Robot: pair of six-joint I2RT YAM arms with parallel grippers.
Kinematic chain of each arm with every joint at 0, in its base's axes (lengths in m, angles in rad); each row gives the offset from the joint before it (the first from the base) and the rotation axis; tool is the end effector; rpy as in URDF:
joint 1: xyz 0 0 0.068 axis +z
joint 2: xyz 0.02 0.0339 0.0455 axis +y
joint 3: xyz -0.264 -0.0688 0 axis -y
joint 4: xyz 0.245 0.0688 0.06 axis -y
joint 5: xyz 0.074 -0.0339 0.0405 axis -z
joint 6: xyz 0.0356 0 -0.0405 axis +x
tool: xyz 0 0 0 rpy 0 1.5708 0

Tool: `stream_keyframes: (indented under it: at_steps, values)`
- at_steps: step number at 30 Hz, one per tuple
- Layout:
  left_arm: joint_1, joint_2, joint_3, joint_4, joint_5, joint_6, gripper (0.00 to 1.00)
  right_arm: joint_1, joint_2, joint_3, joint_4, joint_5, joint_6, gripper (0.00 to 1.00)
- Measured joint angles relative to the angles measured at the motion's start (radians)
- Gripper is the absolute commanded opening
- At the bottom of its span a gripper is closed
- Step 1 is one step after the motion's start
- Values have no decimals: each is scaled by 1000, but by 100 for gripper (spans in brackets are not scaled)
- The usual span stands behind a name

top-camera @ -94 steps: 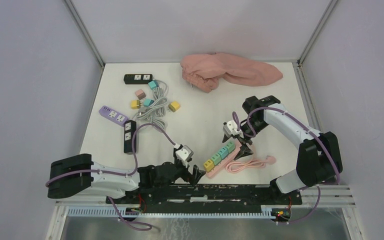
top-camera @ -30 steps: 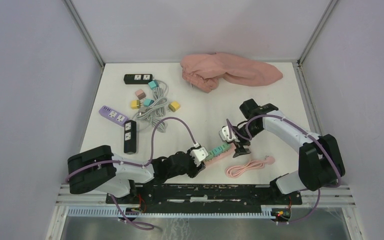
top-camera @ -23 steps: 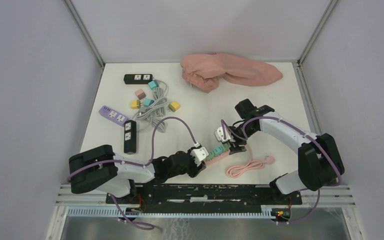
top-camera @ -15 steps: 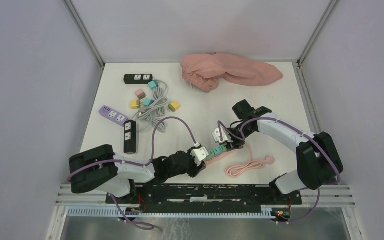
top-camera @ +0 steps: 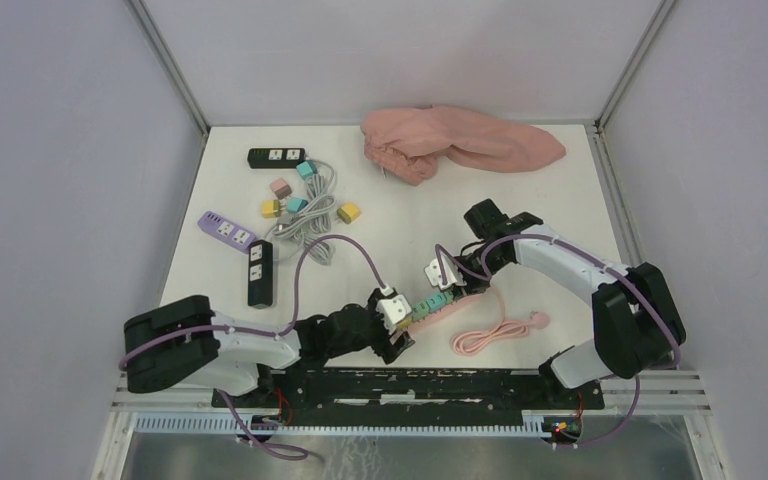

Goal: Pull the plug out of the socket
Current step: Remove the plug from the socket.

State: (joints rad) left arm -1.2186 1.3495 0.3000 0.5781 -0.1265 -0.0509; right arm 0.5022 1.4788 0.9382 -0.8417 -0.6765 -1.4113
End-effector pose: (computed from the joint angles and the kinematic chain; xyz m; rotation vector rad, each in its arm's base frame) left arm 0.0848 -0.2176 0.1388 1.0909 1.7991 -0.6566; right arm 0.2134 0.1426 0.2018 -2.1672 1.4224 0.7113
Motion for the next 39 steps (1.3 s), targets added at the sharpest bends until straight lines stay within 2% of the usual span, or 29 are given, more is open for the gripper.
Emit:
stream_keyframes:
  at_steps: [5, 10, 15, 20, 25, 31, 34, 39]
  values:
    - [2, -166, -89, 57, 2, -19, 90, 0, 11, 11, -13, 0, -5, 11]
    - [2, -266, -153, 167, 1, -24, 87, 0, 22, 22, -24, -1, -8, 7]
    - [2, -231, -153, 240, -8, -23, 83, 0, 35, 34, -35, -2, -8, 5]
    - [2, -116, -71, 247, -12, -11, 78, 0, 37, 37, -38, -2, -8, 1]
    - [2, -15, 6, 241, -14, -2, 69, 0, 39, 38, -39, -2, -8, 1]
    - [2, 55, 50, 204, -34, 16, 47, 0, 39, 38, -39, -2, -8, 1]
    - [6, 71, 67, 183, -49, 38, 42, 0, 39, 39, -39, -2, -8, 1]
    - [8, 89, 82, 172, -54, 56, 25, 0, 42, 41, -42, -2, -8, 0]
